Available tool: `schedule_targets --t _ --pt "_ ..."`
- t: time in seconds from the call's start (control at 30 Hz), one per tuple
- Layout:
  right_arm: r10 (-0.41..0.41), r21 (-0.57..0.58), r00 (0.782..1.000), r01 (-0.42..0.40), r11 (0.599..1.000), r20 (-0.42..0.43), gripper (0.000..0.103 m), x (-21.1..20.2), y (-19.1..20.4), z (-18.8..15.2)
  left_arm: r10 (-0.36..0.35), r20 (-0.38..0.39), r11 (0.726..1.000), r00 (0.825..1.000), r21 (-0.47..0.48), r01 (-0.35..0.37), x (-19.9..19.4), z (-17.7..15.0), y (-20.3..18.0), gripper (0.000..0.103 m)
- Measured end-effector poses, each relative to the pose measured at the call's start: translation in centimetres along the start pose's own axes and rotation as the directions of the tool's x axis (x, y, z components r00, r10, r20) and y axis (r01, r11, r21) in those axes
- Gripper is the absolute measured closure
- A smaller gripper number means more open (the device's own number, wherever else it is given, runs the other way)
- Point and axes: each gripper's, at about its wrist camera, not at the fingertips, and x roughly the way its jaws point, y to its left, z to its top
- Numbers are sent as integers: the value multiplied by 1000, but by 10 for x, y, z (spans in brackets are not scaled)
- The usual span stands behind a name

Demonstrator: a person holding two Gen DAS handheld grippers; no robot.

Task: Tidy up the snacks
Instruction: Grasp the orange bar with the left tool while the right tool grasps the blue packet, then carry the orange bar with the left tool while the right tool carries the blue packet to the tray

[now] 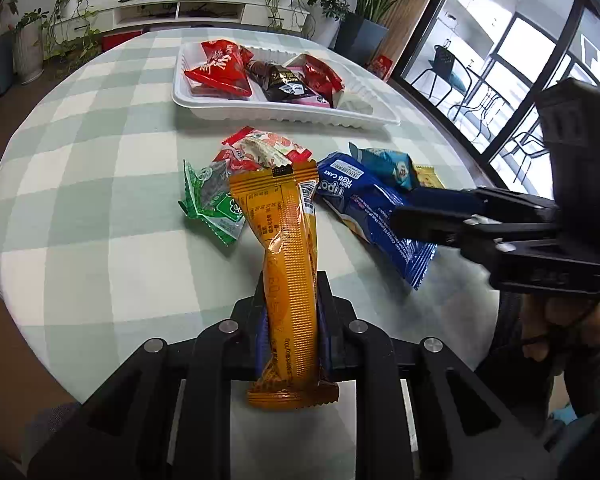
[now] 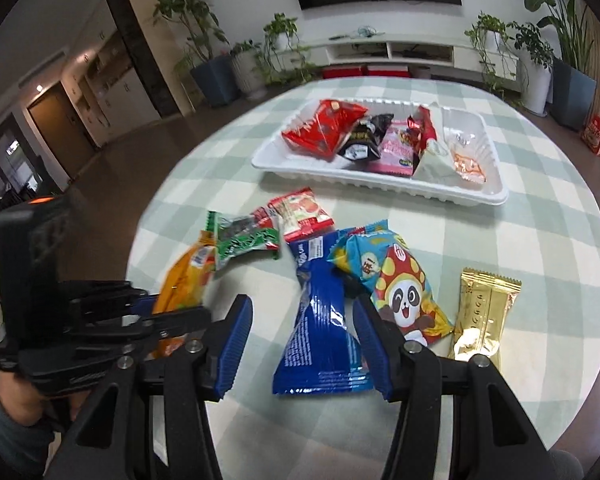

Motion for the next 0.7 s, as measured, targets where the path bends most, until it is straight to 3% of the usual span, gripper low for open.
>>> schedule_targets --t 0.17,0.33,0.5,0.6,0.7 --pt "-26 -74 998 21 997 -61 50 19 7 4 -9 10 1000 1000 0 9 -1 -1 1 85" --pt "-104 -129 983 85 988 -149 55 46 11 5 -15 13 1000 1000 -8 16 -2 -3 2 85" --pt "-159 -178 979 136 975 -126 62 47 17 0 -15 12 1000 1000 -14 15 -1 -4 6 85" --pt "-160 -177 980 139 974 -115 71 44 17 -4 -19 8 1000 1000 -15 19 1 -5 7 85" --pt "-146 -162 983 127 979 -111 72 40 16 -8 -21 4 1000 1000 -13 21 3 -6 6 85"
